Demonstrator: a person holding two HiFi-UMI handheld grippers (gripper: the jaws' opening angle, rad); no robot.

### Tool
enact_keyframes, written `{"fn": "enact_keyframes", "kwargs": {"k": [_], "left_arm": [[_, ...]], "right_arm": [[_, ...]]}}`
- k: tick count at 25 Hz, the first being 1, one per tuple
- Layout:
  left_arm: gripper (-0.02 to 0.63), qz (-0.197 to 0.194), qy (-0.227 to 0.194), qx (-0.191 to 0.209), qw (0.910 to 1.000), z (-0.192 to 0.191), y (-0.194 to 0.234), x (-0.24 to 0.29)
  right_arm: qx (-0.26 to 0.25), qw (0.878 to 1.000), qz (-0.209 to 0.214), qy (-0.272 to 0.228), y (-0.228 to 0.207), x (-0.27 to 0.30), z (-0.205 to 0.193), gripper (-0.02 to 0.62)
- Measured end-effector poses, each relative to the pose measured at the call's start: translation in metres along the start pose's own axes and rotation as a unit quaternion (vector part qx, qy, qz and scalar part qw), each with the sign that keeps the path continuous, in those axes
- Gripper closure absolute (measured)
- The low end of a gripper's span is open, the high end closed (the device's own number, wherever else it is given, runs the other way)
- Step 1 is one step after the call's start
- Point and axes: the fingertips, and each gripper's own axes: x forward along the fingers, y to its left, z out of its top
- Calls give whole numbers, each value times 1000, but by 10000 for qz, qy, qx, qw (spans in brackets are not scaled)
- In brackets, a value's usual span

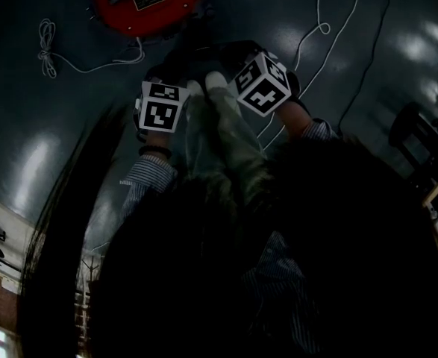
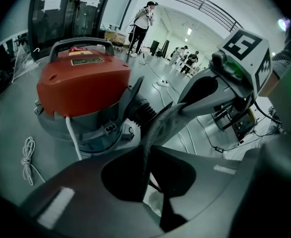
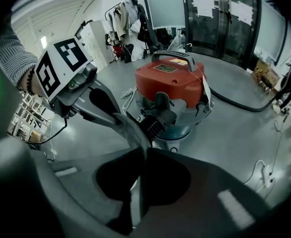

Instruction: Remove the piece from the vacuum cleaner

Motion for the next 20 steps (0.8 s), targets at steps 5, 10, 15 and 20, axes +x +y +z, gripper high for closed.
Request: {"fn": "enact_keyframes", "kwargs": {"k": [5,10,15,20], "left_arm": [[572,-22,-34,-43,10000,-6,-8,-3],[572,-57,-61,-200,9998,-18,-21,-9],[572,-127,-126,-423,9989,-25,-41,-30],[572,-191,-326,-701,9968,-9,-57,-62]], "right_arm": [[190,9998,8,-32,7,-3,-7,569],[276,9996,37,-22,20,-7,-16,569],[295,9995,77,-28,35,-27,-17,569],[353,9992,49,-185,42,-66,-1,569]]}}
